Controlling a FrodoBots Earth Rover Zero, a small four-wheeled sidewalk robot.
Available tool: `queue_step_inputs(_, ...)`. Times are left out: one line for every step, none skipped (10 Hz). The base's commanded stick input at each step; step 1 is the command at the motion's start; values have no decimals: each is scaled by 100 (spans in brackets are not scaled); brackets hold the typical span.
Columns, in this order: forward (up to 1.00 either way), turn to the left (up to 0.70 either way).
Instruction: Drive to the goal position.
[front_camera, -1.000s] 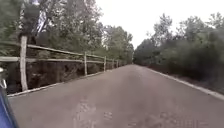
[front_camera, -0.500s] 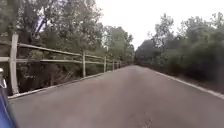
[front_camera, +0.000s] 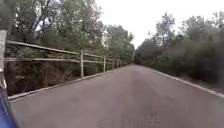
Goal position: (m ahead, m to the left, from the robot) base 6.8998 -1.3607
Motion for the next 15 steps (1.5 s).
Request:
queue_step_inputs(70,0)
queue_step_inputs(70,0)
queue_step_inputs(70,0)
queue_step_inputs(70,0)
queue_step_inputs(70,0)
queue_step_inputs(70,0)
queue_step_inputs(70,0)
queue_step_inputs(70,-5)
queue_step_inputs(70,-13)
queue_step_inputs(70,-20)
queue_step_inputs(70,-27)
queue_step_inputs(70,-30)
queue_step_inputs(70,-30)
queue_step_inputs(70,-30)
queue_step_inputs(70,-30)
